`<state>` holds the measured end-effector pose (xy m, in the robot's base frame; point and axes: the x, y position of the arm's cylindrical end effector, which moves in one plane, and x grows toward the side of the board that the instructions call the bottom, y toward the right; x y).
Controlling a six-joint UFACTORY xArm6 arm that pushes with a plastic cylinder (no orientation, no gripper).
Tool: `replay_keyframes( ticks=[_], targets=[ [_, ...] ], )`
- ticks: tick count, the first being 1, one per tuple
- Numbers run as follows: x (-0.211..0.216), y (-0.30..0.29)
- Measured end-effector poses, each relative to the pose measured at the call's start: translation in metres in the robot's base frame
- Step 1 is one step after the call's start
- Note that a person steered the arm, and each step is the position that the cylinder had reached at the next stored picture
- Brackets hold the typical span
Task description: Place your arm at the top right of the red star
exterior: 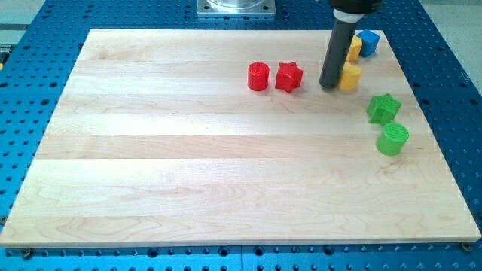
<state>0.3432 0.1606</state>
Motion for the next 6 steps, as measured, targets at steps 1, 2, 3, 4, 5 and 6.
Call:
replay_keyframes(
  ticks=[1,2,3,4,5,6],
  targets=[
    [0.038,-0.040],
    [0.022,0.020],
    [0.003,0.034],
    [-0.027,0.034],
    [-0.027,-0.050],
    [-0.070,-0.086]
  ],
)
